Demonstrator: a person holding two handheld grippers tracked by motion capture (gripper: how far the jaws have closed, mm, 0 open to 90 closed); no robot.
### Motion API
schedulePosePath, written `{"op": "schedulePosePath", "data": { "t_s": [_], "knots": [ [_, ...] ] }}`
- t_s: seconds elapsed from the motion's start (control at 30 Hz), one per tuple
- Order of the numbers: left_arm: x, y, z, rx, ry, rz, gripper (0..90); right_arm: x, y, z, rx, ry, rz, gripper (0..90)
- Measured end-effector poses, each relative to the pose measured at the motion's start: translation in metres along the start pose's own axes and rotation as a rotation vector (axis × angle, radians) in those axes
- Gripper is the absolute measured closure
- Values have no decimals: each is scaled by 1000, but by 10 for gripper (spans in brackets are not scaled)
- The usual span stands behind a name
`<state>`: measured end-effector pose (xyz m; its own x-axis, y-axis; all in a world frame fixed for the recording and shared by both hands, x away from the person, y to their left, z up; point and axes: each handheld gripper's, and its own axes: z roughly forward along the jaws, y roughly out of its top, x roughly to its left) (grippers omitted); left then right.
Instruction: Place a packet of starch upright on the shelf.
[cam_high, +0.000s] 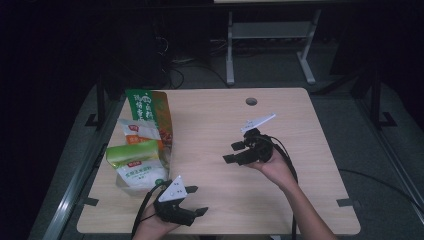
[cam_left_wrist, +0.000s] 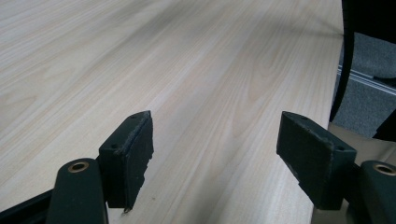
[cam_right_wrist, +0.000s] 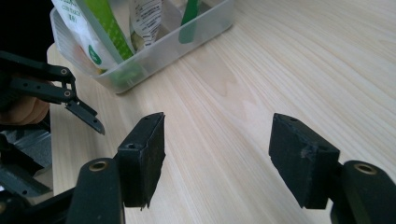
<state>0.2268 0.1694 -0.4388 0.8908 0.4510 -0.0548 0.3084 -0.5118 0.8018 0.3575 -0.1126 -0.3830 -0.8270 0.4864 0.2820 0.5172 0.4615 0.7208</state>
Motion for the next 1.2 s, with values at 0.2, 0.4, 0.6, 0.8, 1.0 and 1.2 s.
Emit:
{"op": "schedulePosePath", "data": {
  "t_s": [0.2, 0.4, 0.6, 0.8, 1.0, 1.2],
  "knots": [
    [2, 0, 0, 1, 2, -7, 264, -5, -10, -8, 5, -9, 17, 339],
    [2, 1, -1, -7, 12, -12, 253, -8, -19, -17, -10, -26, 28, 334],
    [2, 1, -2, -9, 16, -14, 252, -12, -32, -22, 1, -42, 50, 321],
    [2, 0, -3, -12, 21, -20, 243, -16, -46, -29, 4, -59, 66, 311],
    [2, 0, -2, -11, 21, -16, 240, -17, -59, -38, -8, -73, 82, 307],
    [3, 0, -2, -10, 20, -17, 241, -20, -75, -45, -12, -88, 103, 298]
  ]
}}
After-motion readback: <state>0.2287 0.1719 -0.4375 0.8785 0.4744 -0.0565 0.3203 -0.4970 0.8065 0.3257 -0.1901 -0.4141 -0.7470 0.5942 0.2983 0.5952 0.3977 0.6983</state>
